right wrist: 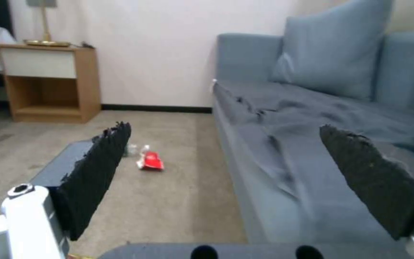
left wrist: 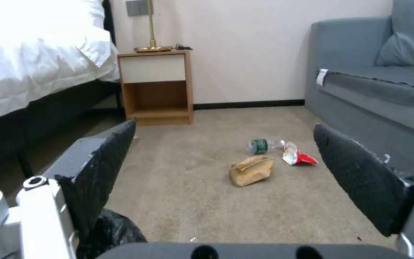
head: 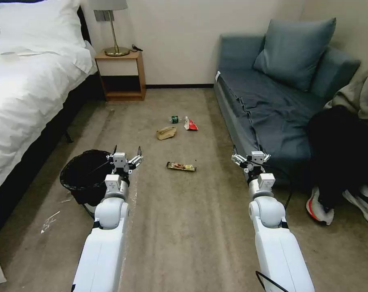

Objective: Pick up the trash bin, then pick up the garbage on the floor and place it into the trash bin.

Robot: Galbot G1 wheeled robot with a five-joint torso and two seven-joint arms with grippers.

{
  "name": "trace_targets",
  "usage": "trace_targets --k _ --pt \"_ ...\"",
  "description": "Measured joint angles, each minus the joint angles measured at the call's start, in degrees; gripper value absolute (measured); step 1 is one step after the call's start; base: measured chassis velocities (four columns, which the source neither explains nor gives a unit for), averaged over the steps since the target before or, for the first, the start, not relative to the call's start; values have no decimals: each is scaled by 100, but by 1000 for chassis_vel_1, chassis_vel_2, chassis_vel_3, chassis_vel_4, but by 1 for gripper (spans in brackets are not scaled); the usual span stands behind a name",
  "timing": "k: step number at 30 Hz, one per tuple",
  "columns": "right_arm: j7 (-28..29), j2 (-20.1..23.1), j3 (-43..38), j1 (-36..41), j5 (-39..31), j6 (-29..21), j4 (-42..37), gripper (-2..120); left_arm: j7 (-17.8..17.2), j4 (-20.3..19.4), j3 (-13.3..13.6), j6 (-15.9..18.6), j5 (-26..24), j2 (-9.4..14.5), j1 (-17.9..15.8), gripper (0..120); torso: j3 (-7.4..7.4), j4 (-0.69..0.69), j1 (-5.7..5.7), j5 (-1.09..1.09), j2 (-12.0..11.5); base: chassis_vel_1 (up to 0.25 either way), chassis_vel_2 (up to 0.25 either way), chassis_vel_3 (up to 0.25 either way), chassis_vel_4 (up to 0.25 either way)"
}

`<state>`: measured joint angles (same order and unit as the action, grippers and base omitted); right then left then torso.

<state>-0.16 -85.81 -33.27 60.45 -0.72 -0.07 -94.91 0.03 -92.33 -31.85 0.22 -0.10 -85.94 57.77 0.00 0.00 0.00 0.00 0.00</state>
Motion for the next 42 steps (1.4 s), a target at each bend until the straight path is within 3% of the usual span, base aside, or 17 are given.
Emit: trace_targets --k 4,6,7,9,13,19,23,25,30,35,38,40,42 --pt "-27 24 -240 408 -99 -12 -428 100 22 -325 -171 169 -57 3 273 100 0 -2 0 0 0 0 0 0 0" --pt "-71 49 -519 902 -222 -36 -952 100 52 -817 -439 425 -140 15 681 100 -1 0 0 1 0 0 0 0 0" --pt "-71 49 -519 902 -222 -36 -952 100 52 -817 -439 425 -140 15 681 100 -1 0 0 1 0 0 0 0 0" --pt "-101 73 -745 1292 -317 -53 -1367 100 75 -1212 -650 613 -200 22 1021 100 -1 2 0 1 0 0 0 0 0" --pt "-138 97 -1004 1753 -427 -76 -1849 100 101 -1403 -721 707 -233 21 1184 100 -2 -2 0 -5 0 0 0 0 0" --pt "-233 170 -1509 2676 -708 -167 -2860 100 173 -2443 -1241 1214 -409 52 1929 100 -2 -5 -1 -1 1 0 0 0 0" --pt "-412 283 -1220 2693 -895 -328 -3016 100 236 -2898 -1469 1452 -522 70 2262 100 -2 0 -1 -2 1 0 0 0 0" --pt "-492 306 -1052 2642 -877 -301 -2977 100 304 -3041 -1778 1742 -885 277 2447 100 -1 4 -1 2 1 0 0 0 0" --pt "-509 291 -940 2613 -762 -192 -2865 100 31 -2993 -1892 1978 -1250 303 2444 100 -1 -1 0 0 0 0 0 0 0" --pt "-519 287 -892 2638 -654 -8 -2754 100 -694 -2803 -2003 2382 -1711 293 2221 100 -1 0 -1 -1 0 0 0 0 0" --pt "-519 287 -894 2642 -639 27 -2733 100 -918 -2736 -2024 2471 -1830 303 2108 100 0 0 -1 -2 1 0 0 0 0" --pt "-520 287 -901 2671 -596 90 -2697 100 -1535 -2528 -2033 2607 -2070 311 1838 100 0 0 0 -1 0 0 0 0 0" --pt "-519 288 -902 2680 -592 110 -2690 100 -1626 -2479 -2030 2607 -2097 311 1788 100 0 0 0 -1 0 0 0 0 0"
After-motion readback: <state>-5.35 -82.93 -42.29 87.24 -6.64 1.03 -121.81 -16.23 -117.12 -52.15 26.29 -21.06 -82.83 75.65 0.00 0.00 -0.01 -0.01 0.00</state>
